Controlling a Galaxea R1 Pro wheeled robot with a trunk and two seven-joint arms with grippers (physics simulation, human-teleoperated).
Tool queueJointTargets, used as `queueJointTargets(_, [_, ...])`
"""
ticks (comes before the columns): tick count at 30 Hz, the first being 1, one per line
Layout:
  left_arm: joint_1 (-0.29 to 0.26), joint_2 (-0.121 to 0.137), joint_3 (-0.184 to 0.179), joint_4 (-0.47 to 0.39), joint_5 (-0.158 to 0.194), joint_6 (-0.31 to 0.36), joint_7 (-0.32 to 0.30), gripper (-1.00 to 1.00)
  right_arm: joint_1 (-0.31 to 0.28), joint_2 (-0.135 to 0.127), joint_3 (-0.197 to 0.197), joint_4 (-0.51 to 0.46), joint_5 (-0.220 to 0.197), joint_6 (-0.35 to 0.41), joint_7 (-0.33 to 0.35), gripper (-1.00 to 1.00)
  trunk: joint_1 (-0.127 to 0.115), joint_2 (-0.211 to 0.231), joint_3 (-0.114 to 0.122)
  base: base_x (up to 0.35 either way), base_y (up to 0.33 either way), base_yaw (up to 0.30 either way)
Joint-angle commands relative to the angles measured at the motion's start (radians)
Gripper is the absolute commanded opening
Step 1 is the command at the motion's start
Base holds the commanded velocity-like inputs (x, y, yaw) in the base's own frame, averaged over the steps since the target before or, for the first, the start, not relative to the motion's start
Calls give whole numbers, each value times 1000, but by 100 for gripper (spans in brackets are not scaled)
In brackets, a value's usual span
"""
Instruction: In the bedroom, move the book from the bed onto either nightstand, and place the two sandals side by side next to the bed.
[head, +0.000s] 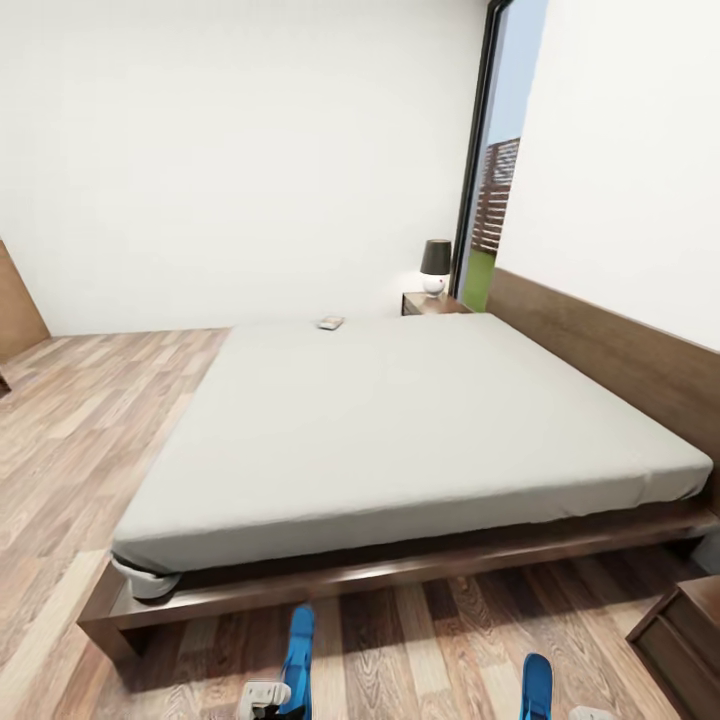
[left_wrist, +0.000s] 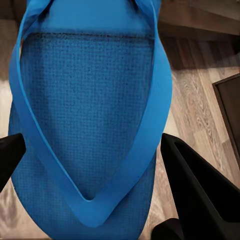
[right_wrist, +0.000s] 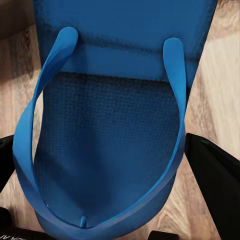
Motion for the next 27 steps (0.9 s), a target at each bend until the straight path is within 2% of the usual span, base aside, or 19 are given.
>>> queueJointTargets(1, [-1, 0, -8, 2, 8, -6, 0, -100, 0, 0, 1, 1, -4, -3, 4, -100, 0, 0, -1, -13, 0, 283])
queueJointTargets(23, [-1, 0, -8, 2, 8, -6, 1, -100, 0, 0, 1, 0, -10, 0, 6, -100, 0, 0, -1, -1, 0, 282])
queueJointTargets(27, [-1, -1, -8, 2, 8, -6, 1, -100, 0, 0, 0, 1, -14, 0, 7, -100, 0, 0, -1, 0, 0, 81])
